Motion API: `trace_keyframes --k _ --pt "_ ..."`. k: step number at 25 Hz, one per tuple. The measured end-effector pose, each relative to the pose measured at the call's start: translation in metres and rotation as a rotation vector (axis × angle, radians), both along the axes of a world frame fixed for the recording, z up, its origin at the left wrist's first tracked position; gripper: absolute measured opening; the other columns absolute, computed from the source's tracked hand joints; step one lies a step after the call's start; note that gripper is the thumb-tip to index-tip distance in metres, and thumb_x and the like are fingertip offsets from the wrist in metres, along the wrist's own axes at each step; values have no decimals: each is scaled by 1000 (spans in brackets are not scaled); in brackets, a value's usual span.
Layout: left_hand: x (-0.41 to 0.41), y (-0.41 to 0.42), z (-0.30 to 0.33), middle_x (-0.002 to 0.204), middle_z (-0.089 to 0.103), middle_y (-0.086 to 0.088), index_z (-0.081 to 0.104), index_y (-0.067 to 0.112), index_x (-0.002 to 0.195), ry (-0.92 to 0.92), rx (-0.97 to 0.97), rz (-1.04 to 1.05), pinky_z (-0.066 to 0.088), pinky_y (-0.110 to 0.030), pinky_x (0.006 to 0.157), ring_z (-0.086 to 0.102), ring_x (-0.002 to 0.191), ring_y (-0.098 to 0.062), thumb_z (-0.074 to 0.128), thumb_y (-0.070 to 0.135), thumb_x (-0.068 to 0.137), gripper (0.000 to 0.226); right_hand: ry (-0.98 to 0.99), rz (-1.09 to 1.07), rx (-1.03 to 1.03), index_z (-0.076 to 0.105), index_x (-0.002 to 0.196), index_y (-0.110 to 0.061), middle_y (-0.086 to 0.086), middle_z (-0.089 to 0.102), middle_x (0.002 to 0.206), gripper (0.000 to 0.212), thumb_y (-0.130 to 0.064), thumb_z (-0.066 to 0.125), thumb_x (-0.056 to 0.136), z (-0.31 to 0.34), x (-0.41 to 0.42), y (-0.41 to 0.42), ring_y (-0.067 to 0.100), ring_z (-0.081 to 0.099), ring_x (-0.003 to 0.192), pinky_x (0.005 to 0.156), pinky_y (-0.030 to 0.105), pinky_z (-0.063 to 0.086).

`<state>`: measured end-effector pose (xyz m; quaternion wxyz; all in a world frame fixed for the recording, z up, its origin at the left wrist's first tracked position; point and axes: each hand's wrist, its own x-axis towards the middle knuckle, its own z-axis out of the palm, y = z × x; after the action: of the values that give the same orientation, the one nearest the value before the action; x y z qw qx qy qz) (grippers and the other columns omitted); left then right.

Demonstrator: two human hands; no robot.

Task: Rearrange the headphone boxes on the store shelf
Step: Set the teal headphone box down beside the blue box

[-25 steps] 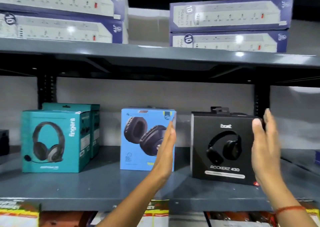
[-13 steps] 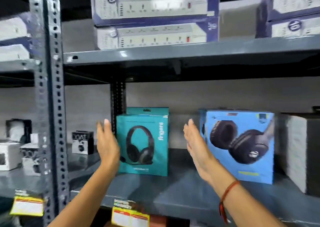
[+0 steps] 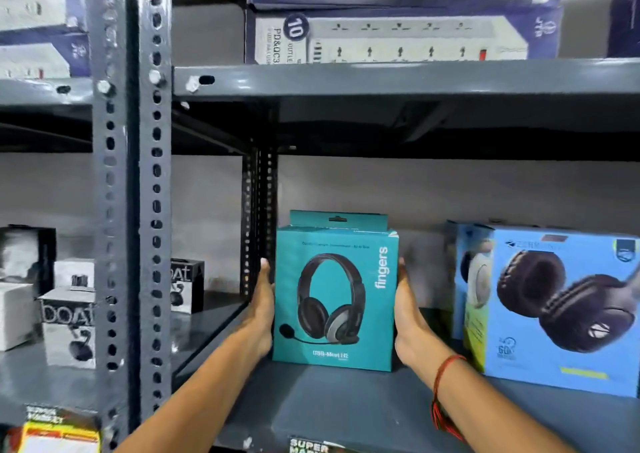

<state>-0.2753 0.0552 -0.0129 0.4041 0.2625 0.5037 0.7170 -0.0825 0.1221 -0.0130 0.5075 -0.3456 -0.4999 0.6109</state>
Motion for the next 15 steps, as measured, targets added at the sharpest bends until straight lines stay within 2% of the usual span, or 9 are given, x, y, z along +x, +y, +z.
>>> trace_keyframes --k 1,3,4,6,9,12,15 --pt "1 1 -1 78 84 -15 87 18 76 -20 4 -29 60 -31 46 80 59 -29 28 78 96 86 8 -21 -6 79 56 -29 6 80 72 79 -84 29 84 -1 -2 1 20 74 54 45 23 54" --pt "2 3 -2 68 82 -12 85 21 58 -45 12 -46 55 -27 38 77 49 -25 25 76 97 90 16 -65 -12 77 54 -28 6 79 70 80 -83 28 85 -4 -3 4 20 73 52 47 23 53" --pt "4 2 -2 65 82 -11 85 21 58 -40 6 -34 54 -26 37 76 47 -24 24 76 98 91 8 -92 -12 77 55 -28 6 79 71 80 -83 28 85 -5 -4 4 20 73 52 49 24 53" --pt "8 0 1 64 81 -11 83 21 72 -58 0 -12 53 -25 35 75 45 -24 24 76 98 85 -17 -158 -7 76 65 -26 6 80 76 77 -83 28 84 -6 -3 5 20 74 54 55 27 54" --pt "14 -2 1 73 83 -10 79 24 90 -56 -37 27 54 -29 51 77 64 -31 27 79 95 76 -35 -242 4 72 77 -25 5 80 79 73 -83 28 83 -6 2 1 24 75 63 64 32 54" --pt "22 -5 -2 73 84 -9 79 25 94 -45 -37 35 55 -36 68 75 82 -34 28 81 93 75 -37 -273 13 73 80 -24 3 80 76 73 -80 26 86 -6 11 -3 24 76 65 61 31 52" --pt "29 -7 -4 96 84 -13 79 26 102 -34 -29 35 57 -41 83 76 95 -36 27 81 92 77 -54 -303 22 74 83 -24 1 80 74 74 -80 26 86 -6 18 -9 27 77 71 62 33 53"
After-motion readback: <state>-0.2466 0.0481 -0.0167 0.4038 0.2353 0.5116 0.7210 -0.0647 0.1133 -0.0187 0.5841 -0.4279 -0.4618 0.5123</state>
